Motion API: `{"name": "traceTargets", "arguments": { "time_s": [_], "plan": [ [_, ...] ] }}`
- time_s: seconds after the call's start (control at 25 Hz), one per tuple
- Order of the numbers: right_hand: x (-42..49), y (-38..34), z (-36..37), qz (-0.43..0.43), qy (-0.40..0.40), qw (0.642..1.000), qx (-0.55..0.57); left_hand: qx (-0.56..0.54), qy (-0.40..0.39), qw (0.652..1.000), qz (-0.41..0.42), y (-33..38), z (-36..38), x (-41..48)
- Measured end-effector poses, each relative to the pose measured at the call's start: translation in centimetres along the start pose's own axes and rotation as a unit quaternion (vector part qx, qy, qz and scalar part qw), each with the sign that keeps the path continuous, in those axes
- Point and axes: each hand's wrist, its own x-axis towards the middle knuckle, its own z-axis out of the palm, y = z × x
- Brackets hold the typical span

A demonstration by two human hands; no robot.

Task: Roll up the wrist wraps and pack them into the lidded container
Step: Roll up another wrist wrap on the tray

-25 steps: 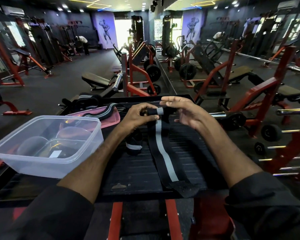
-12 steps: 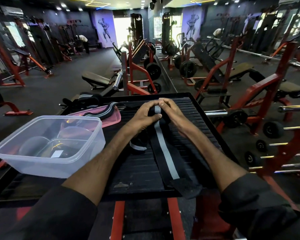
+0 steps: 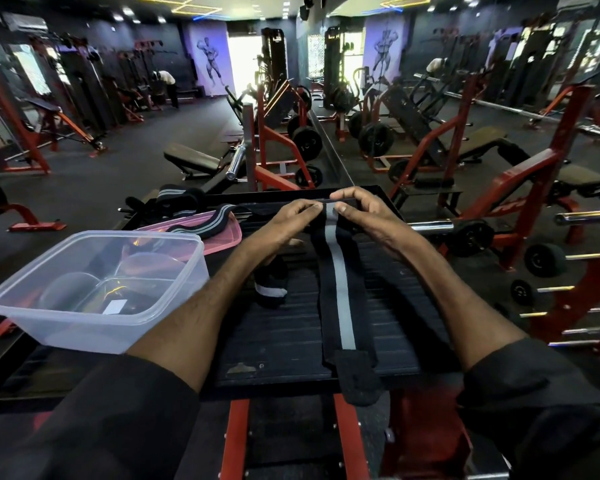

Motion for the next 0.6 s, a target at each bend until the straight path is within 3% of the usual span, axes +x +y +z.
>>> {"name": "traceTargets", "arguments": {
  "time_s": [0.16, 0.36, 0.6],
  "plan": [
    [-1.0, 0.0, -1.8, -0.038, 0.002, 0.999, -0.034, 0.047, -0.040, 0.998, 0.022, -0.1, 1.3, 0.3],
    [-2.3, 0.7, -3.1, -0.037, 0.018, 0.999, 0.018, 0.148, -0.008, 0.975, 0.164, -0.9, 3.1, 0.7],
    [-3.0, -0.2, -4.0, 0.074, 0.021, 0.983, 0.165, 0.115, 0.060, 0.963, 0.235, -1.9, 4.5, 0.8]
  ]
}}
